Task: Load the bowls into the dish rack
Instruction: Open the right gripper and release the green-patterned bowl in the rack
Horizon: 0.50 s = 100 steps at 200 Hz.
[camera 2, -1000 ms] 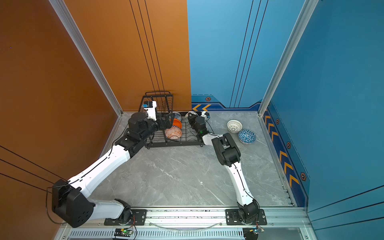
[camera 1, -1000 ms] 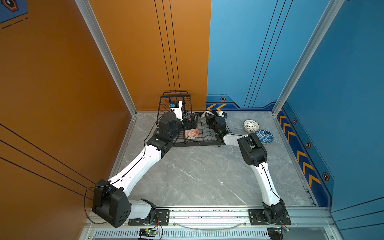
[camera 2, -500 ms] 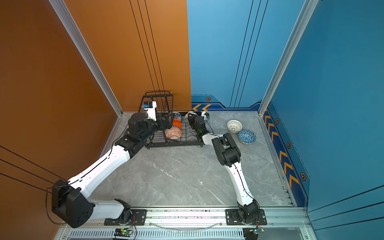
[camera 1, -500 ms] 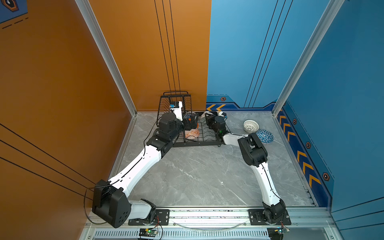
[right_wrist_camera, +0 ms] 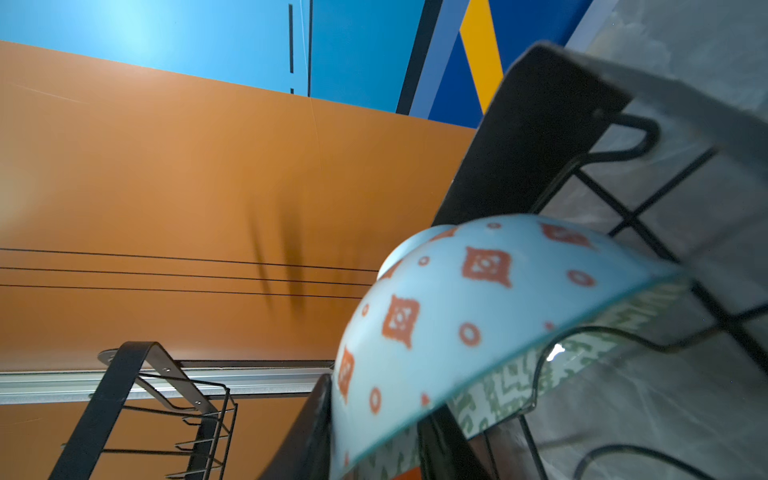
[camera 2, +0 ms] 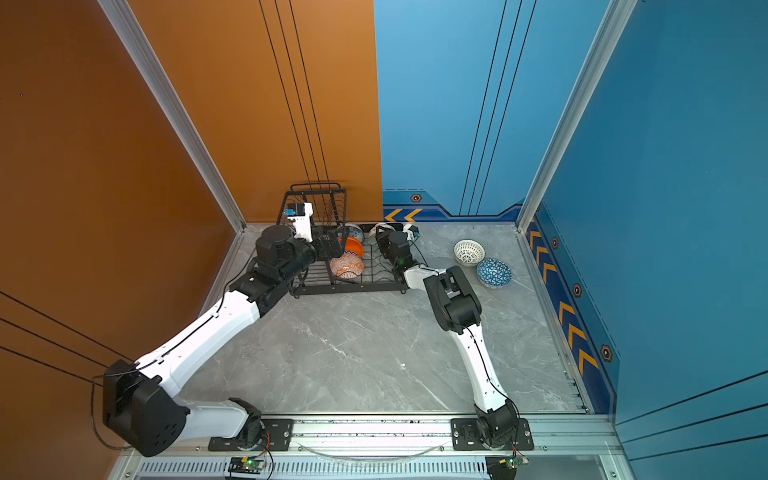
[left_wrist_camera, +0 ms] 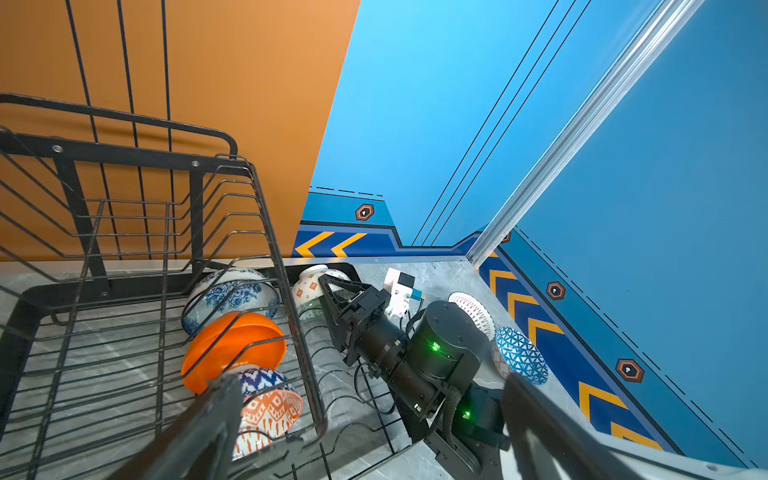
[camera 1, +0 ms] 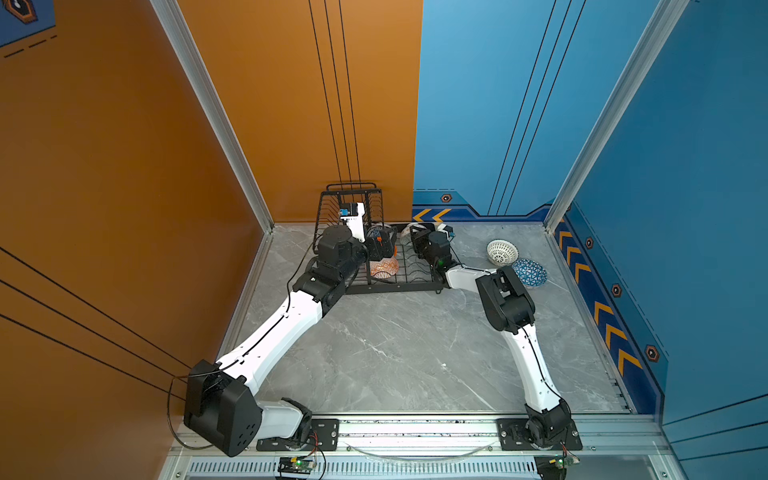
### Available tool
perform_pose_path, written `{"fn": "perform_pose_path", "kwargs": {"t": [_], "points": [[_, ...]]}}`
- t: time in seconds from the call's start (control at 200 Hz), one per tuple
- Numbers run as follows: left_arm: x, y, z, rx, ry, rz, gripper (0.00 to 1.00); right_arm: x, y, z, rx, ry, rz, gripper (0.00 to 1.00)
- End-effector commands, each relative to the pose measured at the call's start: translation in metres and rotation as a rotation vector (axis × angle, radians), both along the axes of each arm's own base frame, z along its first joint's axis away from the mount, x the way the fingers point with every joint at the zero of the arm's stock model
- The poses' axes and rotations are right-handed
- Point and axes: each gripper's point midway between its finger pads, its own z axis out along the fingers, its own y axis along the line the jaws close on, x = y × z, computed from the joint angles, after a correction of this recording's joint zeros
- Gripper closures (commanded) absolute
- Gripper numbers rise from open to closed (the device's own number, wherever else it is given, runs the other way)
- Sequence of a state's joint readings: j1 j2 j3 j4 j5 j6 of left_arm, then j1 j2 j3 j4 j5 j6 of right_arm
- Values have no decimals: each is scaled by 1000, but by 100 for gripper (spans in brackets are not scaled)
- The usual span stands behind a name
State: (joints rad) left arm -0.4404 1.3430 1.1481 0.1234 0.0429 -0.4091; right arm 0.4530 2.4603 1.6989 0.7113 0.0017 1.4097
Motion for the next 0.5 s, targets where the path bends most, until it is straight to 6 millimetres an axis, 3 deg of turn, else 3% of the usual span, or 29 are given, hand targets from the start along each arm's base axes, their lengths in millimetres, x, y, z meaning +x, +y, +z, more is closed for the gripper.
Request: {"fn": "perform_pose_path", "kwargs": {"t": [0.0,0.39,0.495], "points": [[-5,0,9,-9,-31,-8,2,3,-6,12,-39,16,-24,64],[-4,0,8,-7,-29,-7,2,9,-7,19,-39,6,-29,59],[-4,1,8,-7,-30,-7,2,10,-8,21,-41,4,-28,54]]}}
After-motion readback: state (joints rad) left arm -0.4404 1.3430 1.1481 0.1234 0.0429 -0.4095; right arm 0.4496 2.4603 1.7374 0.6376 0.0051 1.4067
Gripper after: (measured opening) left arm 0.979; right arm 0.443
